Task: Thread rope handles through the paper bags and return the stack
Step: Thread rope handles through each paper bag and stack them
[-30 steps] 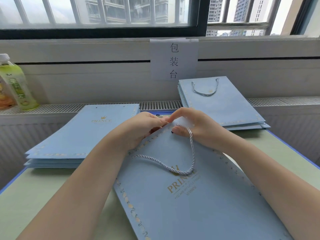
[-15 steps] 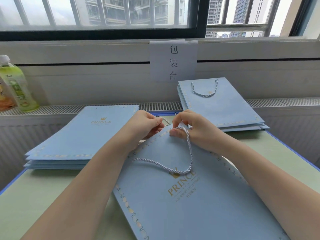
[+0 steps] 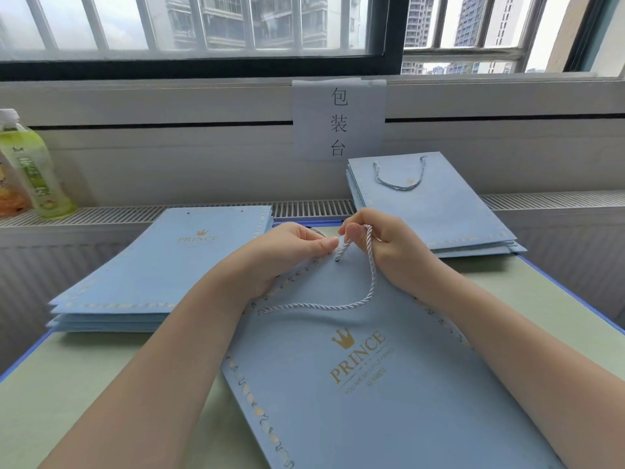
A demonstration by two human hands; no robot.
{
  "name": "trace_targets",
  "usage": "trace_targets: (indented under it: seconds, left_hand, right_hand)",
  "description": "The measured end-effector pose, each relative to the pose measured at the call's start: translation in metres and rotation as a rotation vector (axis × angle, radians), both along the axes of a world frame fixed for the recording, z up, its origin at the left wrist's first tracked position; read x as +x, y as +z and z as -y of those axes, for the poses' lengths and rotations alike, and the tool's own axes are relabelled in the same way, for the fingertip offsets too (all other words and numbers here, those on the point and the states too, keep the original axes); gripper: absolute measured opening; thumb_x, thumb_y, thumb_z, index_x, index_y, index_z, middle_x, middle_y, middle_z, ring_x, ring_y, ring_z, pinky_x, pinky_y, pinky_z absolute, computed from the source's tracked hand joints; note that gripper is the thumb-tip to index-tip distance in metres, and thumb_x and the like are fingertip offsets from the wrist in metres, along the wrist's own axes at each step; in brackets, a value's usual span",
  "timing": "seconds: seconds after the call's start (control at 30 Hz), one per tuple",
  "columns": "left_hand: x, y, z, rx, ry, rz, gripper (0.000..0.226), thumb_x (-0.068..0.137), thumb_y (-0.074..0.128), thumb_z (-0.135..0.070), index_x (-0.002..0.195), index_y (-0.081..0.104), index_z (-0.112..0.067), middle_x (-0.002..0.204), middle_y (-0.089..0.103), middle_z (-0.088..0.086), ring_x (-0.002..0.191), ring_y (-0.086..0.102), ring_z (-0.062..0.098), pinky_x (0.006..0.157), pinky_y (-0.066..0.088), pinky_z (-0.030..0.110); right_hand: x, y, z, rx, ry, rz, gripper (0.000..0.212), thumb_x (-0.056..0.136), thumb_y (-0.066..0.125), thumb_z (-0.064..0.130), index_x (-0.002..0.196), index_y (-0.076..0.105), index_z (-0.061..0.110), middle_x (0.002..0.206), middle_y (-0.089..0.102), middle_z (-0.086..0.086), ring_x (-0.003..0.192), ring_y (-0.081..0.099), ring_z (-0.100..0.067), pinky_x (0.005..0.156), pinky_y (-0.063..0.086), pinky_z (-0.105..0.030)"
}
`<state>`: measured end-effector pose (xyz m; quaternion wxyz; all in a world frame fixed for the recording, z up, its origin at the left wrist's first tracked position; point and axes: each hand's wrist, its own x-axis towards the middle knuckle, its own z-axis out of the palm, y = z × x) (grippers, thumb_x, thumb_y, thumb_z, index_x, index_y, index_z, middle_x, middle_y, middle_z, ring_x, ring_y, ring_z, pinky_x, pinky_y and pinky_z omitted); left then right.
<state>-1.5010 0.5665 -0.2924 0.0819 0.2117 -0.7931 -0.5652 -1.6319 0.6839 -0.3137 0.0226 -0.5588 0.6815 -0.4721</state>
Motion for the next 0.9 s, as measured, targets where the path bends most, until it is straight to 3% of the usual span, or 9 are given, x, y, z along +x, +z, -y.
trace_targets:
  seconds: [0.13,0.2,0.27,0.33,0.47,0.53,0.6,0.73,0.9]
  left_hand:
    - [-0.004,-0.002,0.001,-0.242,0.119,0.012,0.035,0.094,0.055,-0.036,0.093,0.072,-0.005,0.09,0.072,0.018,0.069,0.057,0.018,0.07,0.047,0.028]
    - [-0.005,-0.001,0.003,-0.42,0.136,0.042,0.041,0.095,0.051,-0.04,0.083,0.069,-0.005,0.066,0.062,0.008,0.055,0.047,0.013,0.062,0.038,0.025]
    - [-0.003,0.001,0.007,-0.591,0.133,0.045,0.05,0.095,0.046,-0.047,0.064,0.052,-0.008,0.052,0.041,-0.001,0.045,0.035,0.011,0.055,0.03,0.027]
    - [-0.002,0.002,0.01,-0.805,0.215,0.037,0.054,0.093,0.04,-0.055,0.058,0.039,-0.014,0.054,0.04,-0.003,0.053,0.04,0.015,0.057,0.029,0.03]
    - [-0.002,-0.003,0.008,-1.0,0.495,-0.048,0.051,0.096,0.03,-0.054,0.081,0.056,-0.014,0.082,0.06,0.0,0.082,0.052,0.027,0.068,0.033,0.033]
    - [-0.005,-0.007,0.009,-0.904,0.605,-0.114,0.044,0.098,0.032,-0.049,0.092,0.055,-0.012,0.09,0.058,0.0,0.087,0.051,0.026,0.071,0.036,0.034]
    - [-0.011,-0.011,0.013,-0.642,0.592,-0.136,0.04,0.097,0.036,-0.049,0.093,0.052,-0.012,0.089,0.055,0.0,0.087,0.052,0.025,0.075,0.04,0.035]
    - [-0.012,-0.01,0.014,-0.082,0.355,-0.161,0.047,0.094,0.051,-0.044,0.085,0.062,0.001,0.08,0.06,0.017,0.069,0.056,0.025,0.06,0.048,0.028]
    - [-0.006,-0.005,0.015,0.128,0.428,-0.374,0.031,0.09,0.063,-0.026,0.076,0.062,0.002,0.069,0.062,0.017,0.058,0.056,0.025,0.06,0.048,0.032]
  right_hand:
    - [-0.005,-0.001,0.001,0.006,-0.065,0.013,0.021,0.099,0.045,0.011,0.086,0.061,0.006,0.083,0.062,0.001,0.078,0.055,-0.01,0.072,0.04,-0.016]
    - [-0.013,0.001,-0.001,-0.039,-0.122,0.017,0.031,0.096,0.039,0.0,0.074,0.053,0.016,0.083,0.062,0.004,0.081,0.057,-0.006,0.071,0.04,-0.009]
    - [-0.021,0.005,-0.003,-0.111,-0.192,0.025,0.039,0.089,0.034,-0.009,0.067,0.043,0.022,0.079,0.06,0.008,0.081,0.056,-0.009,0.073,0.039,-0.011]
    - [-0.028,0.01,-0.006,-0.175,-0.259,0.034,0.04,0.087,0.032,-0.011,0.067,0.04,0.023,0.078,0.058,0.01,0.08,0.055,-0.007,0.072,0.038,-0.01]
    - [-0.04,0.011,-0.014,-0.271,-0.379,0.068,0.036,0.085,0.029,-0.013,0.073,0.044,0.017,0.08,0.058,0.006,0.079,0.053,0.001,0.068,0.035,-0.003]
    - [-0.048,0.011,-0.016,-0.299,-0.444,0.08,0.03,0.084,0.03,-0.013,0.079,0.048,0.011,0.085,0.06,0.0,0.081,0.053,-0.009,0.069,0.035,-0.003]
    - [-0.053,0.011,-0.018,-0.327,-0.492,0.095,0.028,0.085,0.03,-0.011,0.083,0.049,0.009,0.088,0.06,-0.001,0.082,0.051,-0.014,0.068,0.035,-0.005]
    - [-0.059,0.014,-0.022,-0.303,-0.527,0.138,0.029,0.088,0.032,-0.008,0.088,0.057,0.006,0.077,0.057,0.003,0.057,0.045,0.001,0.052,0.033,-0.009]
    - [-0.047,0.015,-0.021,-0.174,-0.377,-0.025,0.018,0.094,0.047,0.002,0.09,0.061,0.013,0.088,0.062,0.003,0.08,0.054,-0.011,0.069,0.039,-0.012]
